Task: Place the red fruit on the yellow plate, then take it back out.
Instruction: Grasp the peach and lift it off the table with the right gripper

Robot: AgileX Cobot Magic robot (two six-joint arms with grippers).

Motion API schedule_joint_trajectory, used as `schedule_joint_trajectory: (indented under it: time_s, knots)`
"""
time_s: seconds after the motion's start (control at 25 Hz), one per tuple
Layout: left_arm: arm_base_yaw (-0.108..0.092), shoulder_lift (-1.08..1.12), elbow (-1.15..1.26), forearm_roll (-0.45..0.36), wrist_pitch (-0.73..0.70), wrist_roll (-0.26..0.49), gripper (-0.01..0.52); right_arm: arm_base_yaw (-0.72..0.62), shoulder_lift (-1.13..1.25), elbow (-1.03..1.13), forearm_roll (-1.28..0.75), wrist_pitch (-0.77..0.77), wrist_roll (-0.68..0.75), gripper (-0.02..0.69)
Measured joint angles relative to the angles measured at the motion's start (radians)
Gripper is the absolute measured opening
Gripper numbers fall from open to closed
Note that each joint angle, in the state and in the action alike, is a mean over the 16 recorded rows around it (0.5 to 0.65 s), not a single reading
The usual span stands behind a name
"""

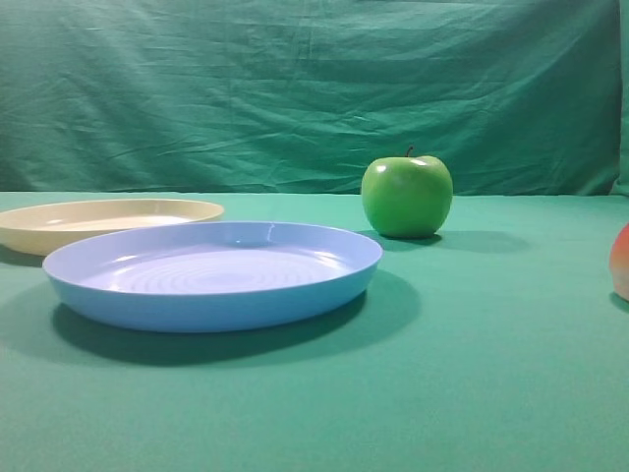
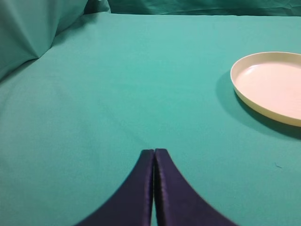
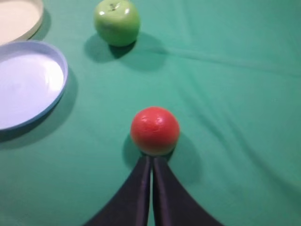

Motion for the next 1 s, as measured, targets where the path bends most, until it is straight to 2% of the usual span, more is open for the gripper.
schedule_joint_trajectory:
  time_s: [0.24, 0.4, 0.52, 0.84, 1.0]
  knots:
    - [0.0, 0.0, 0.0, 0.0, 0.0, 0.0, 0.0, 0.037, 0.129, -0.023, 0.065, 0.042, -0.156, 0.009]
    - [0.0, 0.0, 0.0, 0.0, 0.0, 0.0, 0.0, 0.056, 0.232, -0.031, 0.081, 0.026, -0.223, 0.069]
    - [0.0, 0.0, 0.0, 0.0, 0.0, 0.0, 0.0, 0.069, 0.309, -0.032, 0.084, -0.003, -0.263, 0.163]
    - [0.0, 0.0, 0.0, 0.0, 0.0, 0.0, 0.0, 0.086, 0.49, -0.032, 0.1, -0.113, -0.331, 0.481]
    - [0.0, 0.0, 0.0, 0.0, 0.0, 0.0, 0.0, 0.087, 0.575, -0.033, 0.108, -0.176, -0.339, 0.597]
